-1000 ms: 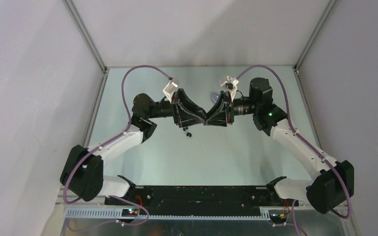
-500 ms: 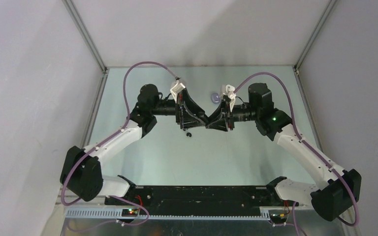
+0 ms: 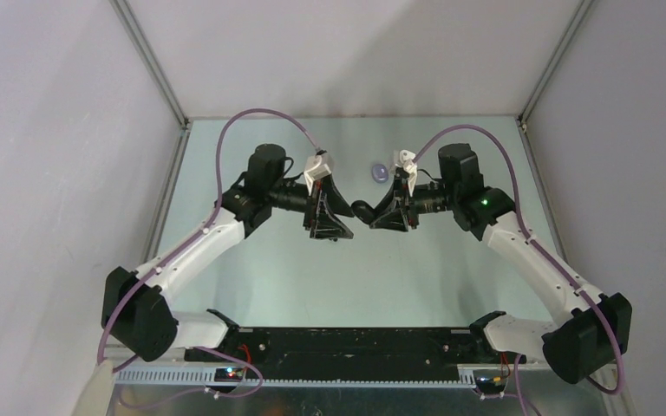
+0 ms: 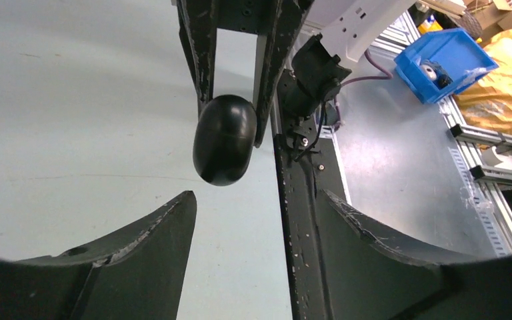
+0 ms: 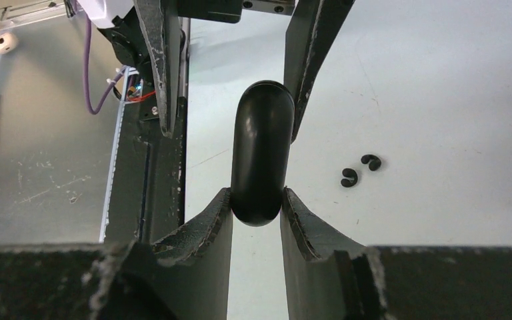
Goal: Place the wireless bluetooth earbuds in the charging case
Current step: Pick up the charging case at the center of the board.
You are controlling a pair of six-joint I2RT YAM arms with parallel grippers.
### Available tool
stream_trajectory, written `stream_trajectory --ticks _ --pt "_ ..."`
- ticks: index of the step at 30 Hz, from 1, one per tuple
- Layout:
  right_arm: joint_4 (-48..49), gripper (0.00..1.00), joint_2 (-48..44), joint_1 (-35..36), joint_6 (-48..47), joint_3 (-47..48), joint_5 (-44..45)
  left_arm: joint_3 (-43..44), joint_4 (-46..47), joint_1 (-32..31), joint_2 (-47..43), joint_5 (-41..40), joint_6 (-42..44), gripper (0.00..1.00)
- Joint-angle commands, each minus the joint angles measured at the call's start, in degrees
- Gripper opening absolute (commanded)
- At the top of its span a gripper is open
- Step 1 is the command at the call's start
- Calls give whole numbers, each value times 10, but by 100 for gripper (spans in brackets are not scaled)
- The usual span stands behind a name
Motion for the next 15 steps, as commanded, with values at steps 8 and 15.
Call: stream_trajectory --ticks 8,15 --pt "48 7 18 -12 69 27 -109 24 -20 -24 -8 24 23 66" --pt "62 7 44 2 94 27 -118 26 -17 -33 -2 18 13 59"
